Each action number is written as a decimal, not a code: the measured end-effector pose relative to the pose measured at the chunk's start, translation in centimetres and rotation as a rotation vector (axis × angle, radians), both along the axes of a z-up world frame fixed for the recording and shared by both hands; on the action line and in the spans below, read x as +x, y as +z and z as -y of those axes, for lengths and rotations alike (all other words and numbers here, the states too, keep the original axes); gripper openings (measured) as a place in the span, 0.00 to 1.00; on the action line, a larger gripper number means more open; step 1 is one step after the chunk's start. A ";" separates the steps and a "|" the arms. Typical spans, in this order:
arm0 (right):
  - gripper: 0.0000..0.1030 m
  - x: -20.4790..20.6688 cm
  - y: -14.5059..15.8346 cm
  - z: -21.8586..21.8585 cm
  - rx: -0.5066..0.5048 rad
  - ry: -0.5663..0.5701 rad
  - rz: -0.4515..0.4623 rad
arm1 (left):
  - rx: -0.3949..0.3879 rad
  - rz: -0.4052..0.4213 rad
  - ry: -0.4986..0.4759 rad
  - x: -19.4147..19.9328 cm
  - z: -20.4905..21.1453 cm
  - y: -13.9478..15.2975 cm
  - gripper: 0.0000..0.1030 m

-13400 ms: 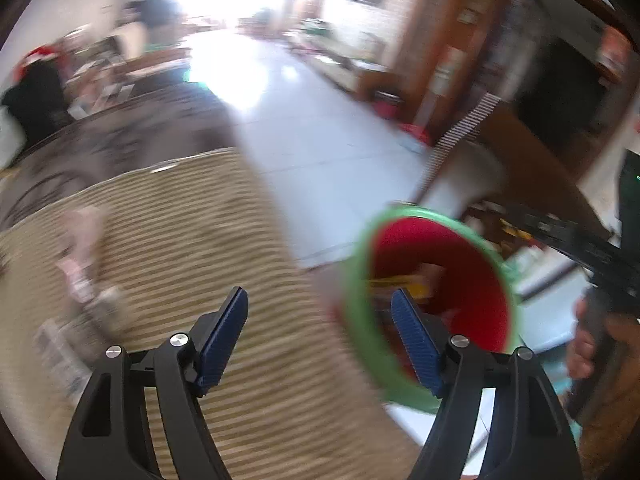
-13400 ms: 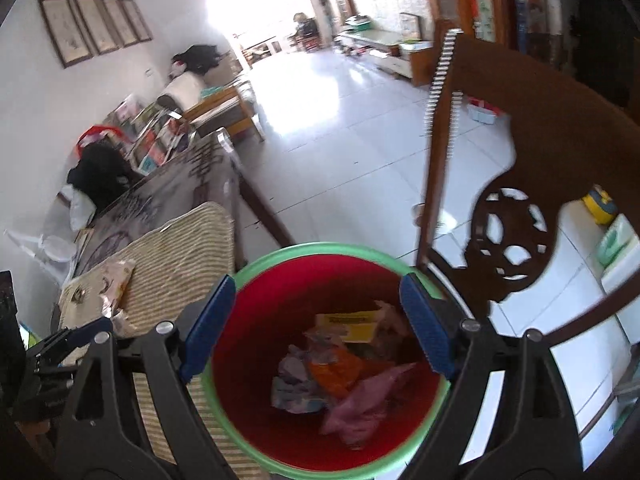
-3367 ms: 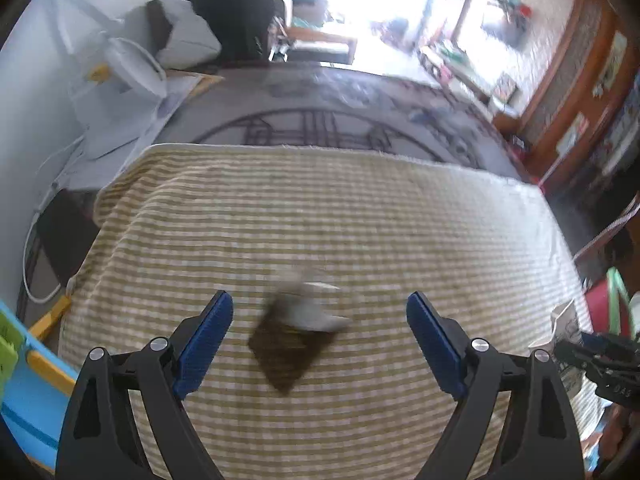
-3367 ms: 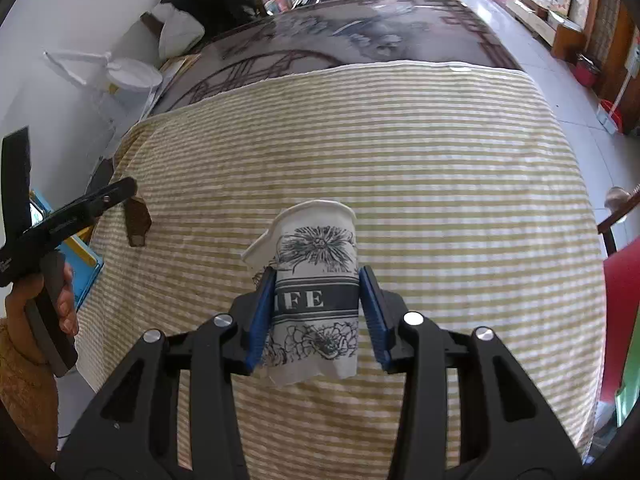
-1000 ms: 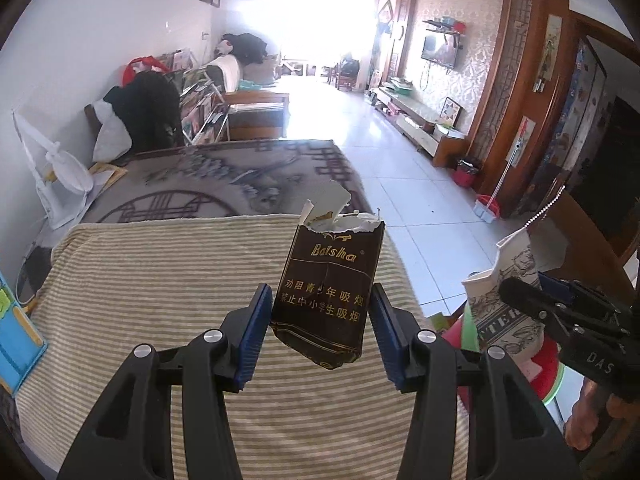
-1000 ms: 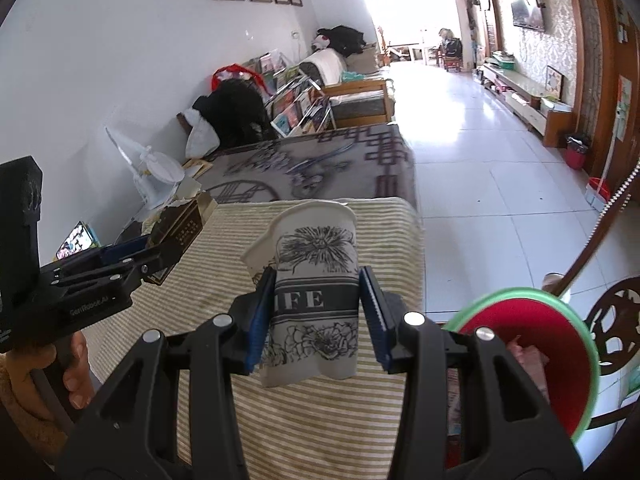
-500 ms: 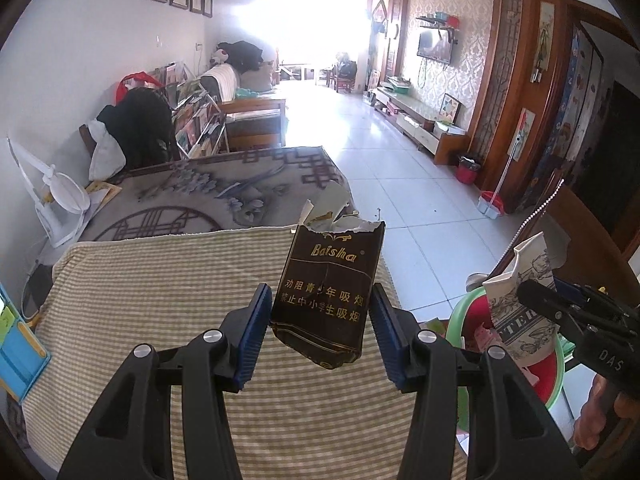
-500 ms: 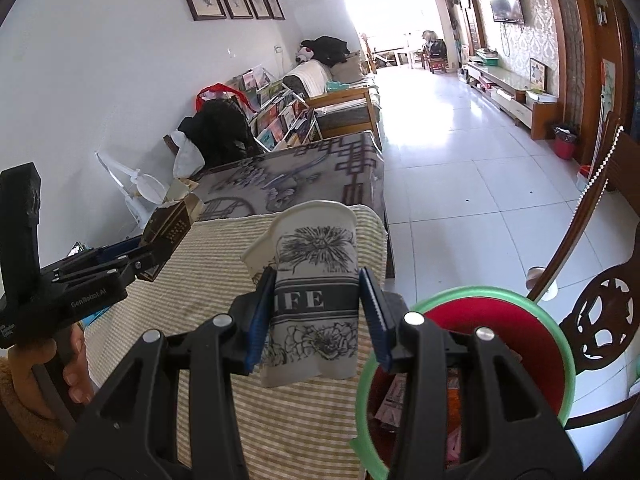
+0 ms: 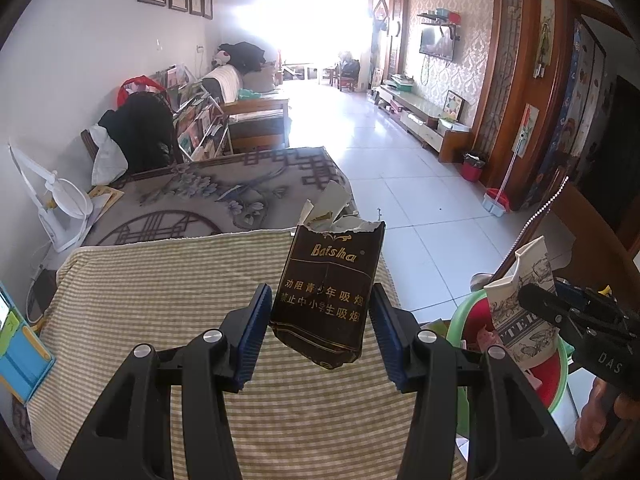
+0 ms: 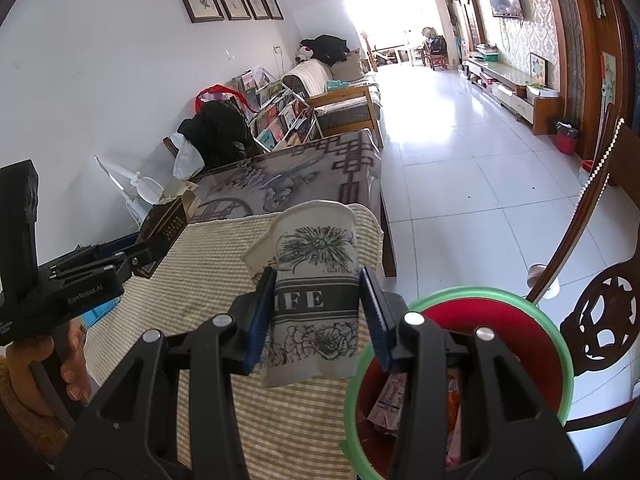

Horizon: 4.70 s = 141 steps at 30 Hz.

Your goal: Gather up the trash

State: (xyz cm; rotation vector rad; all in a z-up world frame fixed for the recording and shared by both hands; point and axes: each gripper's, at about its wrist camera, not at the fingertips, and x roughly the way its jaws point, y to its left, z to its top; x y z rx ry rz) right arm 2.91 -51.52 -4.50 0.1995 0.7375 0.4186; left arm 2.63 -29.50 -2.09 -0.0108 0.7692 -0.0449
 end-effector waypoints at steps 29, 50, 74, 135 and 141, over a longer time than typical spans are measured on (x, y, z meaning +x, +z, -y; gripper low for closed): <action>0.41 -1.3 -2.4 7.9 -0.011 -0.223 -0.096 | -0.129 -0.094 -0.237 2.3 7.8 -2.6 0.46; 0.83 -4.0 -5.0 11.6 -0.025 -0.378 -0.200 | -0.157 -0.256 -0.428 3.7 13.2 -8.3 0.87; 0.95 -3.9 4.4 -21.5 -0.252 -0.578 0.311 | -0.021 0.335 -0.025 -1.4 -18.5 5.3 0.92; 0.95 -4.9 4.6 -29.6 -0.288 -0.470 0.280 | -0.049 0.242 -0.021 -1.4 -27.0 3.8 0.92; 0.95 -4.4 4.5 -29.9 -0.292 -0.458 0.279 | -0.049 0.241 -0.011 -1.1 -27.3 3.8 0.92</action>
